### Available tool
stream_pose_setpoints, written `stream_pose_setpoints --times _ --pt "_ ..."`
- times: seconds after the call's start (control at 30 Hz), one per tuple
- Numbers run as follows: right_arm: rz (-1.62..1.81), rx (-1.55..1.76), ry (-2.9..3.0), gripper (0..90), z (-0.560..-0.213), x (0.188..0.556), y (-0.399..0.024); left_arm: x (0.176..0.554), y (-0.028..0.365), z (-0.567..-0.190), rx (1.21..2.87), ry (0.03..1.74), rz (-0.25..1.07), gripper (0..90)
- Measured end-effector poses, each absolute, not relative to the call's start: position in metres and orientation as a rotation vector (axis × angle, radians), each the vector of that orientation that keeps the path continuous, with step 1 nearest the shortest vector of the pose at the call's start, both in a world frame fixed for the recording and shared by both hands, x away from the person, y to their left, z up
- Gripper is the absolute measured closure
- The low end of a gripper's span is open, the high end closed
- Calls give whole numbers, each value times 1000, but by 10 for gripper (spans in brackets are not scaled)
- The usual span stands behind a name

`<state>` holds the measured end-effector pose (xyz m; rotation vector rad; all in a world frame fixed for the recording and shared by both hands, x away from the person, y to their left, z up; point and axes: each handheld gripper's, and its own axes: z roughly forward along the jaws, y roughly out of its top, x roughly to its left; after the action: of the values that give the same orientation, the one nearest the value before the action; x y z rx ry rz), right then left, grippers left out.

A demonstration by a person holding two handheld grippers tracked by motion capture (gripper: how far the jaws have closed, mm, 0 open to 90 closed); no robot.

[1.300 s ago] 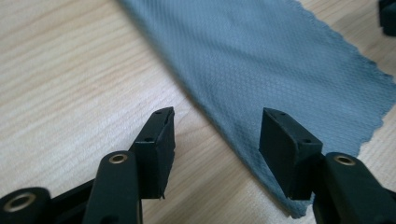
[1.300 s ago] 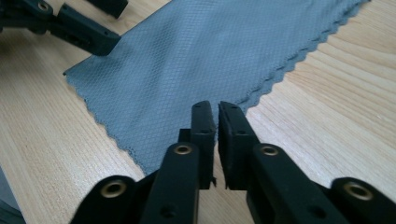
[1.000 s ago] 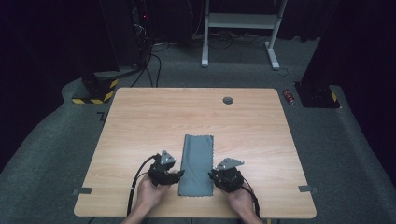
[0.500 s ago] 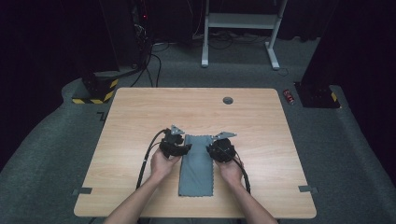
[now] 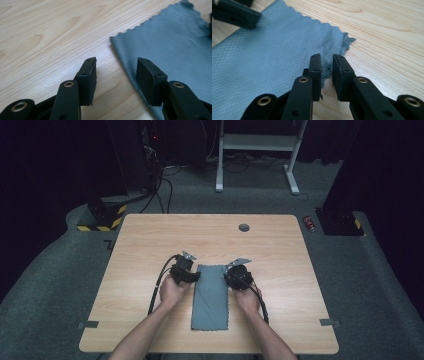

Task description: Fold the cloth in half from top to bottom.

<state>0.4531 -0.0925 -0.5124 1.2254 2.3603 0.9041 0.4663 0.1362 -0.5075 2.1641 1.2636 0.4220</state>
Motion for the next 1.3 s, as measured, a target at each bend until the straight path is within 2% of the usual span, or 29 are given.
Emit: stream_pose_setpoints --times 0.2,0.37,0.73,1.07,1.23,1.3 --pt "942 1267 2334 736 -506 459 -99 470 140 -505 2097 1287 415 508" --pt "974 1293 2291 699 -503 466 -98 480 132 -507 2132 1315 393 484" --pt "962 1393 2216 641 -508 484 -87 495 125 -507 2090 1363 377 487" --pt "887 1394 2204 672 -516 489 -80 493 121 -509 2116 1343 456 550" --pt "876 1372 2222 784 -515 488 -76 492 119 -508 2126 1325 450 617" --pt "878 1363 2227 796 -515 488 -76 492 118 -508 2127 1320 450 653"
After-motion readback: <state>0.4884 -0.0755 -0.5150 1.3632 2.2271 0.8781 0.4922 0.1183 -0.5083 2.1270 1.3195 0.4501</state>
